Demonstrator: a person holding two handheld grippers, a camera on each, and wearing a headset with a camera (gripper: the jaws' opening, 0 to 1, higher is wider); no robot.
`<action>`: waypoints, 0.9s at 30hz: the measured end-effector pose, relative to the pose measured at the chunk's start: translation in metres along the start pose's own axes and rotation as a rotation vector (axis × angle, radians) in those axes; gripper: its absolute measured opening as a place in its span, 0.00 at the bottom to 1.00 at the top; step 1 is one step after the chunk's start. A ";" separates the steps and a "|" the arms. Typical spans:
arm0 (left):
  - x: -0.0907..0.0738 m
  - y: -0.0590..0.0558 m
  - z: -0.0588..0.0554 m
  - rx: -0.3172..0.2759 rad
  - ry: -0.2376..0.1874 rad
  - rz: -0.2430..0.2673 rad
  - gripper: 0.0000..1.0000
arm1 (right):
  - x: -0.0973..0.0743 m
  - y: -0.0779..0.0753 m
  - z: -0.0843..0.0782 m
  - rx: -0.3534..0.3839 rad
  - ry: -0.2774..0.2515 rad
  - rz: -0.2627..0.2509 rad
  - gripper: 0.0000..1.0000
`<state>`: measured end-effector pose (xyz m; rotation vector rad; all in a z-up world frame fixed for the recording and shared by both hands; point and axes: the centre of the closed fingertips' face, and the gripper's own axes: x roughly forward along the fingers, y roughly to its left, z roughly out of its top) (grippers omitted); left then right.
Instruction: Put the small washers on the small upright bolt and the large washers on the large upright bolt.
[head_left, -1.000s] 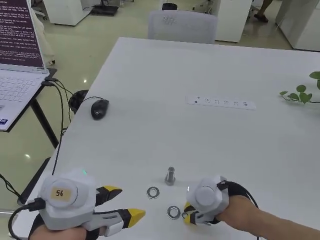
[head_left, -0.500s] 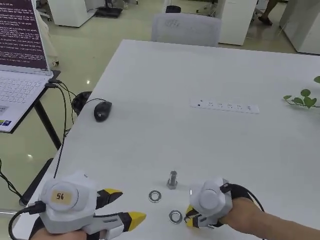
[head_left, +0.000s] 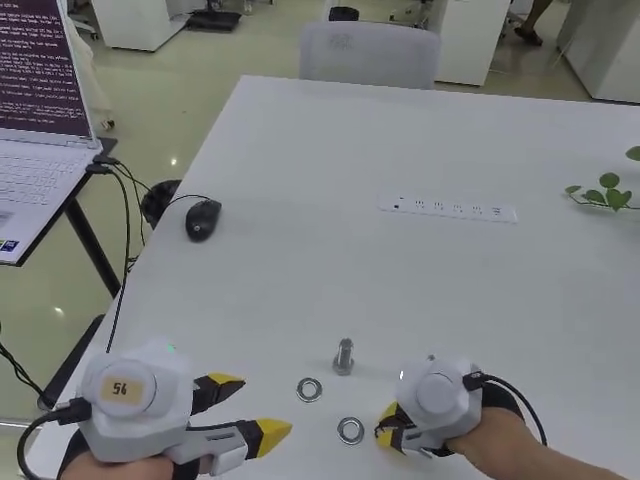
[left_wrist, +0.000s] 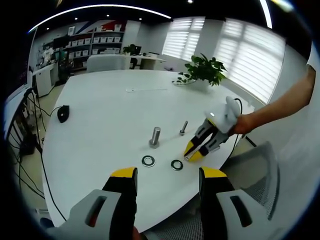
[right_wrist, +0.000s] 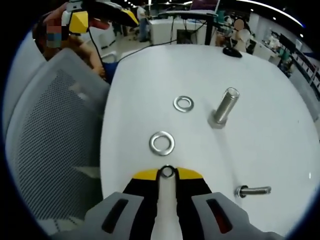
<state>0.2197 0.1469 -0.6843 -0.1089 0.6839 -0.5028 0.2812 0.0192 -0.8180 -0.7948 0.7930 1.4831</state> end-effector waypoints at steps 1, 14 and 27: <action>0.000 0.000 0.000 -0.001 0.000 0.000 0.48 | -0.001 -0.002 0.000 0.009 -0.006 -0.006 0.13; -0.001 0.002 0.000 -0.005 -0.002 0.006 0.48 | -0.044 -0.038 0.006 0.086 -0.058 -0.156 0.13; 0.002 -0.001 0.003 -0.004 -0.008 0.000 0.48 | -0.089 -0.083 0.015 0.037 -0.016 -0.261 0.13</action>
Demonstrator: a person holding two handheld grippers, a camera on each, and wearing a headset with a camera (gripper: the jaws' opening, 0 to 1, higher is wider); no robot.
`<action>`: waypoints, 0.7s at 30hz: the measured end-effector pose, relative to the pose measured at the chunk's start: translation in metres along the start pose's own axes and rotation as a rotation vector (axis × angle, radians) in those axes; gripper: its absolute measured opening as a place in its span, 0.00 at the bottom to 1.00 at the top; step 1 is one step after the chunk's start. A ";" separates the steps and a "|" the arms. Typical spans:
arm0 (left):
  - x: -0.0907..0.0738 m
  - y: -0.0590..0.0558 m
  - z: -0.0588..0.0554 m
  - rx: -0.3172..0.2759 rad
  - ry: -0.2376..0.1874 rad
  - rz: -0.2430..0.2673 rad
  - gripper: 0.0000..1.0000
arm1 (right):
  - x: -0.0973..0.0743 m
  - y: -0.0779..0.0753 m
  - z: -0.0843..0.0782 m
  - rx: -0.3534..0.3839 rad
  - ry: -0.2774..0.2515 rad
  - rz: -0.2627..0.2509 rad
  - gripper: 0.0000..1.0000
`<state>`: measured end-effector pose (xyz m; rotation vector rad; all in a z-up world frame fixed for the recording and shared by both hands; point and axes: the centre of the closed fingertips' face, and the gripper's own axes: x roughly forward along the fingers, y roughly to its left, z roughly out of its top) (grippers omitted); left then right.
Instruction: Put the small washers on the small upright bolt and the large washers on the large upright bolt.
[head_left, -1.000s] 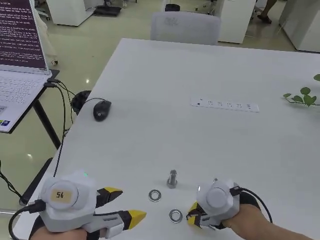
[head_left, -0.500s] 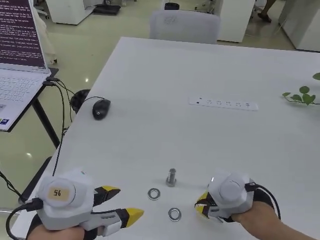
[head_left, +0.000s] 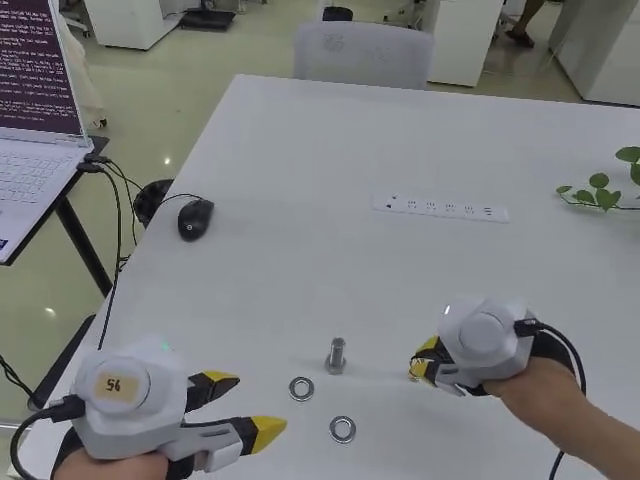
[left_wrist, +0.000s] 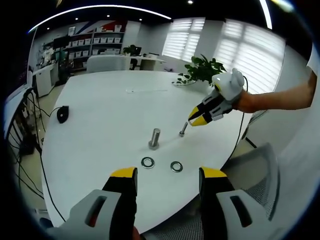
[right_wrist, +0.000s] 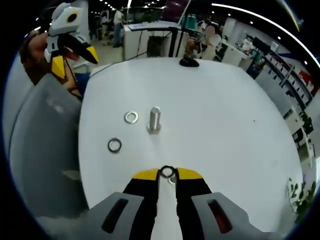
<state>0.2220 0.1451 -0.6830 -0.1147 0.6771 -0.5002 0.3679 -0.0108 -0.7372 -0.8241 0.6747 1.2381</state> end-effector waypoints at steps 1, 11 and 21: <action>0.000 0.001 -0.001 -0.001 0.000 0.001 0.48 | -0.001 -0.003 0.000 -0.009 0.006 -0.002 0.13; -0.003 0.003 -0.002 -0.009 -0.005 0.010 0.48 | 0.004 -0.016 -0.013 -0.035 0.101 0.016 0.13; -0.004 0.007 -0.003 -0.015 -0.007 0.016 0.48 | 0.012 -0.013 -0.016 -0.054 0.132 0.035 0.13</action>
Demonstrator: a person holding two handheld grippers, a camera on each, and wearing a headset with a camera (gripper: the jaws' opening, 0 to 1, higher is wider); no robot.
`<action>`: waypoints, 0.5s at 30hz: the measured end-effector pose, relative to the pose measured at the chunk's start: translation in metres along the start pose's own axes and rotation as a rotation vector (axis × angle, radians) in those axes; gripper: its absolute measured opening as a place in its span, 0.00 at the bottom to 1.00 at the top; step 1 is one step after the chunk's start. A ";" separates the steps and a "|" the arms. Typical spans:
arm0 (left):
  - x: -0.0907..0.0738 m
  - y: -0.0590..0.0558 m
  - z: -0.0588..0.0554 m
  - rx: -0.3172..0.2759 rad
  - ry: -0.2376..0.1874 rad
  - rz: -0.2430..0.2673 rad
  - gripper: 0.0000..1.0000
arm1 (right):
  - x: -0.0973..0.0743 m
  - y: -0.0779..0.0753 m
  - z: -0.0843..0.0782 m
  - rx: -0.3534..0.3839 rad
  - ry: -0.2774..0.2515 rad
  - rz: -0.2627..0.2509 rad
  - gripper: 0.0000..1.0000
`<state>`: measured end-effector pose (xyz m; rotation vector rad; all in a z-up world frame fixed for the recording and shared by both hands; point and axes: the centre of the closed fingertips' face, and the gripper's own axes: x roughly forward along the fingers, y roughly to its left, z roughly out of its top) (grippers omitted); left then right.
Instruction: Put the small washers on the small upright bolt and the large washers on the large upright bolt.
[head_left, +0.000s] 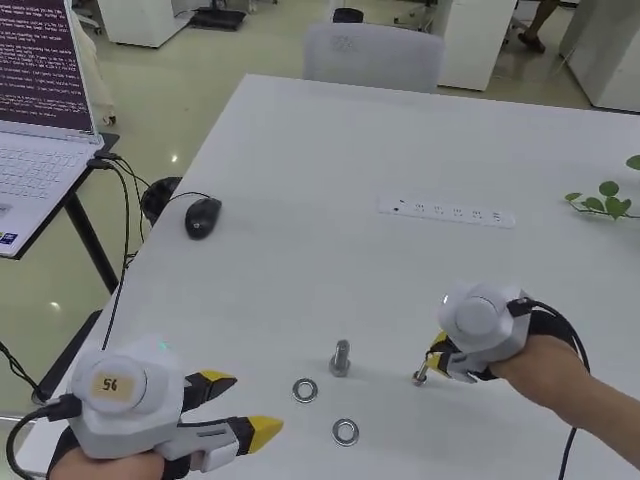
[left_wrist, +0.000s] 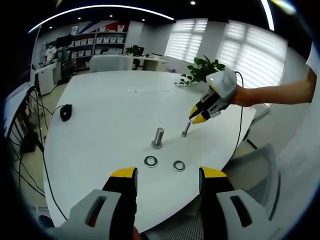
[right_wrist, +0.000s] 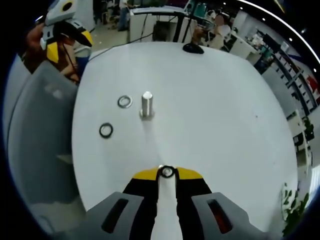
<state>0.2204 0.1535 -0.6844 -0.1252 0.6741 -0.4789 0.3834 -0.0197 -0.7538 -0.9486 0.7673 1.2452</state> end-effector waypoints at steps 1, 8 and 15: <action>0.000 0.000 0.000 0.000 0.001 0.001 0.48 | 0.001 0.000 0.000 0.003 0.001 0.004 0.13; -0.001 0.000 -0.001 -0.001 0.004 0.000 0.48 | 0.005 -0.001 -0.002 0.003 0.015 0.006 0.13; -0.001 0.000 0.002 0.001 0.003 0.000 0.48 | 0.007 0.001 -0.003 0.001 0.027 0.018 0.13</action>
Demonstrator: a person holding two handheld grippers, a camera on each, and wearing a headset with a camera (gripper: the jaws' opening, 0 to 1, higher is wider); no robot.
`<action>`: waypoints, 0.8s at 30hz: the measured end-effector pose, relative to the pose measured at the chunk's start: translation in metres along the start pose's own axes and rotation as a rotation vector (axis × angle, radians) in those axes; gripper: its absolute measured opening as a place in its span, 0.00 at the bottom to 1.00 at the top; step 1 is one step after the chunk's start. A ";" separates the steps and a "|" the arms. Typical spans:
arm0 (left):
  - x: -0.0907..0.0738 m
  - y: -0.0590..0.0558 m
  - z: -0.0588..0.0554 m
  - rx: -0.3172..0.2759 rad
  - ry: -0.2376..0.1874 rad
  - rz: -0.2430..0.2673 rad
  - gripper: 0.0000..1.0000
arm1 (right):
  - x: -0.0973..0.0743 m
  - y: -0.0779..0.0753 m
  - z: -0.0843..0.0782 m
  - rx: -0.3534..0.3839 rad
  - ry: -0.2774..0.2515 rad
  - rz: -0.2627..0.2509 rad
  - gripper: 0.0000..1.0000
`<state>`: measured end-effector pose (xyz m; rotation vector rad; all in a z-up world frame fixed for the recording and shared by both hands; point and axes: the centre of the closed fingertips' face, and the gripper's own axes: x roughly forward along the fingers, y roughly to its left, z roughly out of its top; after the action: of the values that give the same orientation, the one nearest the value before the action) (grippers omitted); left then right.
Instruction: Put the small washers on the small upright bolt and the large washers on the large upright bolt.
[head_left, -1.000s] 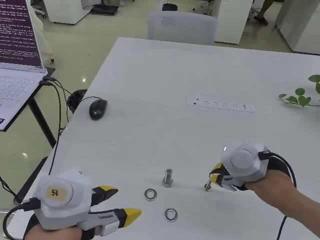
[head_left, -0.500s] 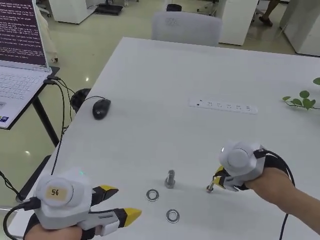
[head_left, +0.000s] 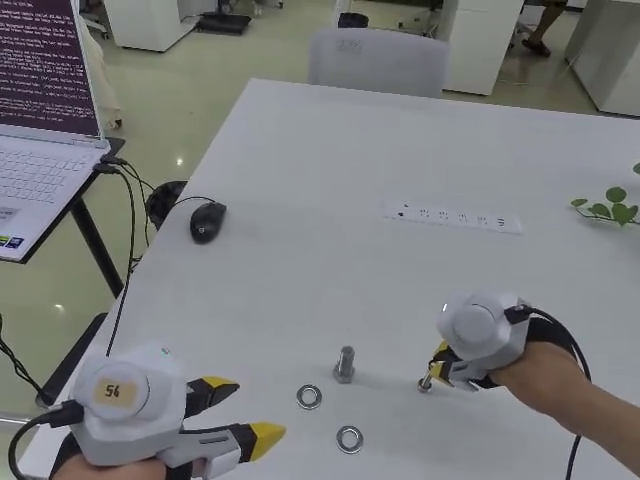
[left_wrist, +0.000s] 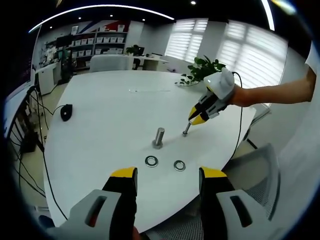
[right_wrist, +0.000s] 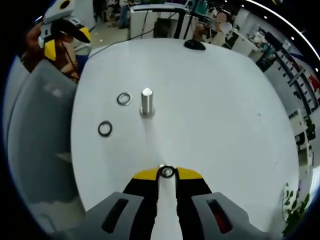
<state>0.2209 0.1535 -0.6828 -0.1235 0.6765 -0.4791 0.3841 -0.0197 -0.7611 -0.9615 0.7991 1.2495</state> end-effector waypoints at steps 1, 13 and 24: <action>0.000 0.000 0.001 -0.002 -0.003 0.000 0.48 | 0.001 -0.001 -0.002 -0.007 0.007 -0.005 0.13; 0.003 -0.001 0.003 -0.002 -0.004 -0.006 0.48 | 0.007 0.000 -0.004 0.003 0.015 0.008 0.13; 0.001 0.002 0.001 -0.008 -0.001 -0.001 0.48 | 0.019 0.003 -0.008 0.010 0.028 0.028 0.13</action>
<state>0.2231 0.1543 -0.6833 -0.1317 0.6779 -0.4777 0.3846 -0.0195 -0.7818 -0.9642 0.8430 1.2574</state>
